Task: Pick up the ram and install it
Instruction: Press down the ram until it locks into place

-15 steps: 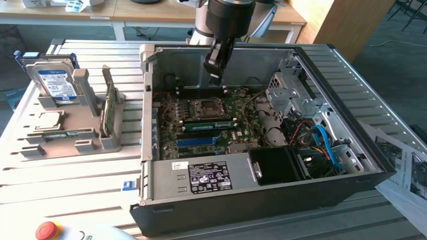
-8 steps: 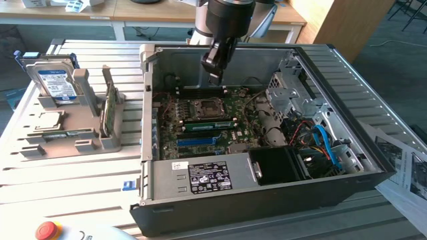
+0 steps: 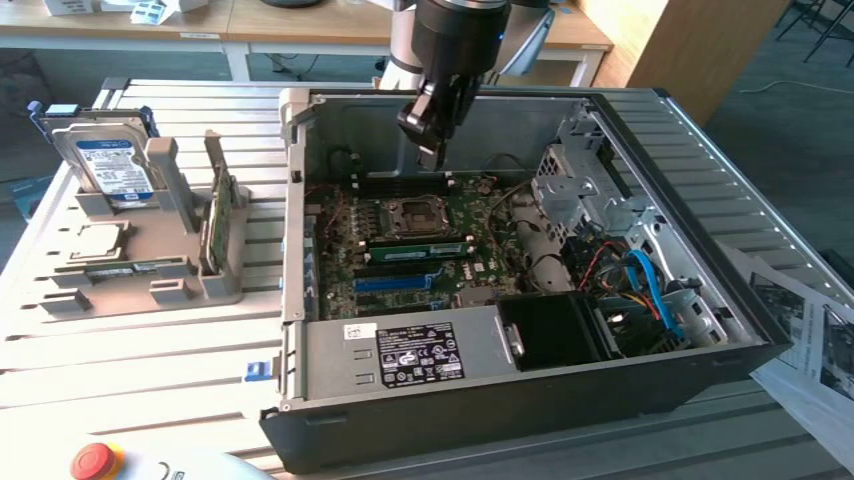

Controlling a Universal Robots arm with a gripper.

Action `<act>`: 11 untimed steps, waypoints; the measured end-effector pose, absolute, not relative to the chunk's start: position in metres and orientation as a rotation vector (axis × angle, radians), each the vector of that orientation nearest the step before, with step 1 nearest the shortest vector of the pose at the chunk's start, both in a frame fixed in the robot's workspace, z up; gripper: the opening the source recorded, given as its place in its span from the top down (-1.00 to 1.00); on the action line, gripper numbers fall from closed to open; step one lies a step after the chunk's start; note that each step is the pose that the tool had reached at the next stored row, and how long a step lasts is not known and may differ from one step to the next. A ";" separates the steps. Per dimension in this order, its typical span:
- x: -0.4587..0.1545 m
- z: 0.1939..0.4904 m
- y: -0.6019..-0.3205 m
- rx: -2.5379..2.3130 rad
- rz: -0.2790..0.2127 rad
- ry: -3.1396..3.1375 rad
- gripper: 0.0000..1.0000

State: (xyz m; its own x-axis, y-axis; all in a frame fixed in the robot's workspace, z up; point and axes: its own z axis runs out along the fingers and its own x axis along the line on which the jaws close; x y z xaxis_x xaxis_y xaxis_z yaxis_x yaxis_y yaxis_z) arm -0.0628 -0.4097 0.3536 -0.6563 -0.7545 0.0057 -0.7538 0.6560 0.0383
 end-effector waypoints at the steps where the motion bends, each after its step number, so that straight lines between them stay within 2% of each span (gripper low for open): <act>1: -0.063 0.354 -0.410 1.276 -0.051 -2.848 0.80; 11: -0.063 0.354 -0.410 1.106 -0.053 -2.920 0.80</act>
